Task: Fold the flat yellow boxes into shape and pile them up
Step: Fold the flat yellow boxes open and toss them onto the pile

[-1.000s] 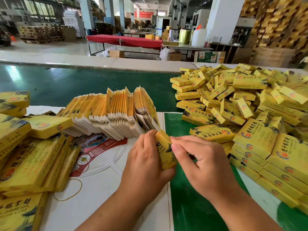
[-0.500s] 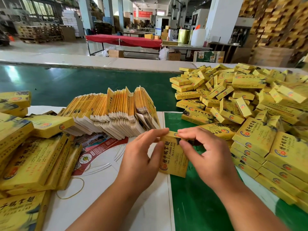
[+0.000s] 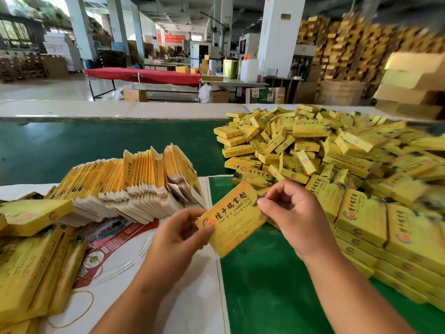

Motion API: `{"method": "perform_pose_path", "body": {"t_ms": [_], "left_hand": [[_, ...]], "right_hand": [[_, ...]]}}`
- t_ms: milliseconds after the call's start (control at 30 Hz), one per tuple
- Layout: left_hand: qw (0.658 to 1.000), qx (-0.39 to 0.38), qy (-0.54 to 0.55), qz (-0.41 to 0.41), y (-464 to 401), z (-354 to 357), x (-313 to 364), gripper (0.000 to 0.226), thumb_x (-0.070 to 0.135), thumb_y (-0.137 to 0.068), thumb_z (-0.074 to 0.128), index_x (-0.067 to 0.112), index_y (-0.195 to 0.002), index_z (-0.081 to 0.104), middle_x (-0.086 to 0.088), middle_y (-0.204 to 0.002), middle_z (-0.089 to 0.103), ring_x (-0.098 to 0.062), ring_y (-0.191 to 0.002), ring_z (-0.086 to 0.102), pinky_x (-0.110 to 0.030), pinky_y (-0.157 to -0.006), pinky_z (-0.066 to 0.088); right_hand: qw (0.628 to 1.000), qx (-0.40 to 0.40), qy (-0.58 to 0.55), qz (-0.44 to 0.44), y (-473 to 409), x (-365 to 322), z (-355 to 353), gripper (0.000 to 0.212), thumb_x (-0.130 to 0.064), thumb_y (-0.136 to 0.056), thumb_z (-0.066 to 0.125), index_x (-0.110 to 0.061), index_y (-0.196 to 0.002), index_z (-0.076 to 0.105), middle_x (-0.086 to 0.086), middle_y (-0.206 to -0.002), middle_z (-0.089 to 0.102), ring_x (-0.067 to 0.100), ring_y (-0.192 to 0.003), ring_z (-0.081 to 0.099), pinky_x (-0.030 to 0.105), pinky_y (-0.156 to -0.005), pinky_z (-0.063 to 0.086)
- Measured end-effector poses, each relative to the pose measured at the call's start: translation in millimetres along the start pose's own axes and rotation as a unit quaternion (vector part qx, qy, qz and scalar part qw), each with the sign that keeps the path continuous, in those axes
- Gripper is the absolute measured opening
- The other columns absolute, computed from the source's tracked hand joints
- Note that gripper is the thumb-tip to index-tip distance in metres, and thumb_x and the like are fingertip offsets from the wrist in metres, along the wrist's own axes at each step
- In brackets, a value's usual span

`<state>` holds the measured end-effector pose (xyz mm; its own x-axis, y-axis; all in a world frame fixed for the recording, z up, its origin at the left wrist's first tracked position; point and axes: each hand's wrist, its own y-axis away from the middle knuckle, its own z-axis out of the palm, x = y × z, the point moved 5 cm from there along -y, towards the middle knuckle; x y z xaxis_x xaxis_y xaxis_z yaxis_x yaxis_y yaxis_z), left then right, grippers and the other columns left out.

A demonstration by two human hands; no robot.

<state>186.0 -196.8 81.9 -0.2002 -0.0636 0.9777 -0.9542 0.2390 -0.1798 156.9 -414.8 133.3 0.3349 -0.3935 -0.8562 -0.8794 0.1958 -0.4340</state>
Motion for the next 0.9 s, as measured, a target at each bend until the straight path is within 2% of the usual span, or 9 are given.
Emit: {"method": "perform_pose_path", "body": {"t_ms": [67,200,267,333,433,533,667,800,900], "left_hand": [[0.998,0.017,0.055,0.009,-1,-4,4,0.026,0.036,-0.070,0.070,0.029,-0.095,0.071,-0.003,-0.095,0.075,-0.020,-0.083,0.070,-0.033,-0.072,0.058],[0.997,0.008,0.070,0.014,1,0,1,0.028,0.035,-0.074,0.068,0.027,-0.101,0.068,-0.008,-0.094,0.076,-0.024,-0.084,0.072,-0.041,-0.075,0.055],[0.998,0.000,0.053,0.024,3,2,0,0.026,0.037,-0.077,0.064,0.030,-0.103,0.068,-0.010,-0.089,0.075,-0.023,-0.074,0.069,-0.039,-0.070,0.055],[0.999,-0.005,0.044,0.024,4,4,0,0.027,0.036,-0.077,0.063,0.028,-0.102,0.069,-0.010,-0.085,0.074,-0.022,-0.067,0.066,-0.036,-0.065,0.056],[1.000,-0.015,0.012,0.017,3,8,-2,0.026,0.031,-0.074,0.064,0.019,-0.097,0.071,-0.011,-0.078,0.073,-0.023,-0.063,0.066,-0.033,-0.058,0.057],[0.998,-0.045,-0.031,0.007,1,13,-5,0.026,0.031,-0.073,0.064,0.016,-0.094,0.071,-0.010,-0.076,0.073,-0.020,-0.060,0.067,-0.025,-0.056,0.057],[0.997,-0.061,-0.049,-0.026,-2,14,-12,0.028,0.032,-0.069,0.065,0.015,-0.091,0.071,-0.010,-0.075,0.073,-0.020,-0.059,0.067,-0.025,-0.054,0.057],[0.995,-0.056,-0.072,-0.044,-3,13,-17,0.020,0.025,-0.074,0.068,0.013,-0.089,0.072,-0.011,-0.072,0.073,-0.021,-0.056,0.066,-0.029,-0.053,0.056],[0.991,-0.065,-0.099,-0.058,-4,14,-20,0.008,0.014,-0.082,0.069,0.011,-0.089,0.072,-0.010,-0.071,0.073,-0.019,-0.056,0.067,-0.024,-0.052,0.056]], "right_hand": [[0.999,-0.032,0.020,0.013,8,-4,-6,0.022,-0.043,-0.072,0.070,-0.023,-0.075,0.063,-0.009,-0.065,0.062,0.007,-0.062,0.056,0.021,-0.058,0.049],[0.998,-0.050,-0.008,0.046,32,-7,-20,0.023,-0.041,-0.069,0.071,-0.024,-0.081,0.064,-0.006,-0.069,0.066,0.006,-0.062,0.058,0.020,-0.056,0.047],[0.998,-0.018,-0.015,0.061,37,-12,-43,0.022,-0.039,-0.070,0.073,-0.028,-0.088,0.066,0.000,-0.073,0.070,0.009,-0.062,0.061,0.021,-0.055,0.049],[0.996,0.035,-0.021,0.076,33,-17,-81,0.024,-0.029,-0.077,0.077,-0.036,-0.097,0.067,0.006,-0.079,0.074,0.014,-0.062,0.065,0.024,-0.053,0.051],[0.988,0.127,0.016,0.091,12,-22,-151,0.033,-0.014,-0.086,0.072,-0.043,-0.101,0.068,0.000,-0.081,0.076,0.012,-0.057,0.066,0.025,-0.049,0.052],[0.965,0.217,0.064,0.130,-14,-8,-216,0.035,-0.009,-0.088,0.070,-0.034,-0.113,0.067,0.001,-0.076,0.071,0.009,-0.047,0.060,0.023,-0.042,0.047],[0.927,0.274,0.125,0.224,-32,30,-277,0.040,-0.009,-0.091,0.067,-0.018,-0.129,0.060,0.008,-0.085,0.067,0.015,-0.053,0.055,0.028,-0.046,0.046],[0.900,0.254,0.161,0.314,-33,69,-290,0.040,-0.005,-0.091,0.066,-0.007,-0.129,0.055,0.013,-0.085,0.064,0.018,-0.057,0.055,0.029,-0.046,0.046],[0.886,0.229,0.180,0.360,-33,90,-284,0.026,-0.006,-0.090,0.067,-0.002,-0.114,0.059,0.014,-0.081,0.065,0.019,-0.055,0.057,0.028,-0.045,0.045]]}}
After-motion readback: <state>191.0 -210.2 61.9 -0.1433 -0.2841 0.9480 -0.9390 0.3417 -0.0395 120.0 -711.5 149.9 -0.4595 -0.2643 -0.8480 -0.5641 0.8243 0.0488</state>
